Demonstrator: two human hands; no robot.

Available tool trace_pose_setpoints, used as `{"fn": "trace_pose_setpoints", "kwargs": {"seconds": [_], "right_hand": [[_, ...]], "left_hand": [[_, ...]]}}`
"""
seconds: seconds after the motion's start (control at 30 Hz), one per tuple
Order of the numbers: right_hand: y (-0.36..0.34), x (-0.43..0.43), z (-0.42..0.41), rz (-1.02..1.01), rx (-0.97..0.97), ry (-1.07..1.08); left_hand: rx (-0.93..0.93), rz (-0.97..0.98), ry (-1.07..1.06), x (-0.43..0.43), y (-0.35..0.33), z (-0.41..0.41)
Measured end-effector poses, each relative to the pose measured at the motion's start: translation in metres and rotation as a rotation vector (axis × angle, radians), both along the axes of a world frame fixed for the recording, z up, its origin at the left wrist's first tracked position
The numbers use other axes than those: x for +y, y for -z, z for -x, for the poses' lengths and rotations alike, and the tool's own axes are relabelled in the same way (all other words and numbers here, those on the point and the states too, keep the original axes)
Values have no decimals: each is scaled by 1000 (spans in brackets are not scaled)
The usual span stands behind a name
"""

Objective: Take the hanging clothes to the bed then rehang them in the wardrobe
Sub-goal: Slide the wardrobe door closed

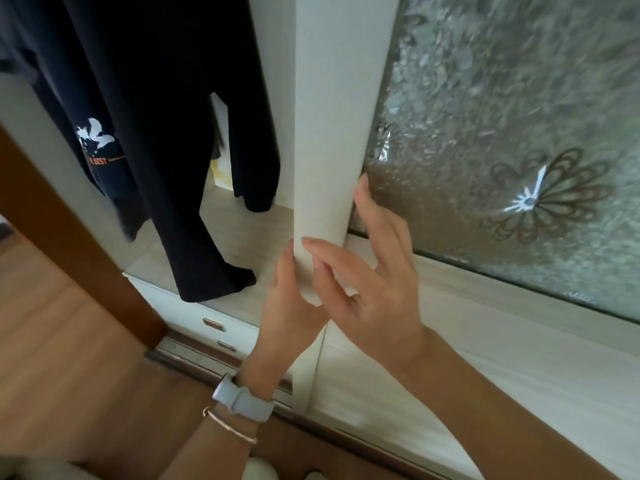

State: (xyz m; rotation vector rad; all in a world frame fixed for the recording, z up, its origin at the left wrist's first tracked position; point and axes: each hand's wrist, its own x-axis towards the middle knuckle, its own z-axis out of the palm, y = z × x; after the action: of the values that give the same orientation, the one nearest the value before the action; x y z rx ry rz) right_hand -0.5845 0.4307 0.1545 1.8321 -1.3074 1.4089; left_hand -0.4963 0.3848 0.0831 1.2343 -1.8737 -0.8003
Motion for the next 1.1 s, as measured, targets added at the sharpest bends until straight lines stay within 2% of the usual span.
{"fn": "trace_pose_setpoints", "kwargs": {"seconds": [0.1,0.2,0.33,0.6,0.7,0.83,1.1], "right_hand": [[-1,-19,-12,16,26,-25],[-3,-40,-33,44,50,-30],[-5,-74,-70,65,72,-28],[-9,-157,-157,58,131,-43],[-12,-189,-190,6,179,-54],[-17,-228,-232,-102,157,-129],[-28,-294,-305,-334,147,-259]], "left_hand": [[-84,77,-24,-14,-7,-21],[18,-21,-42,-30,-13,-44],[38,-15,-63,-56,-19,-82],[-40,-35,-143,-133,-23,-174],[-119,8,-204,-165,-23,-209],[-146,-46,-257,-203,-27,-252],[-89,-103,-379,-263,-37,-325]]}}
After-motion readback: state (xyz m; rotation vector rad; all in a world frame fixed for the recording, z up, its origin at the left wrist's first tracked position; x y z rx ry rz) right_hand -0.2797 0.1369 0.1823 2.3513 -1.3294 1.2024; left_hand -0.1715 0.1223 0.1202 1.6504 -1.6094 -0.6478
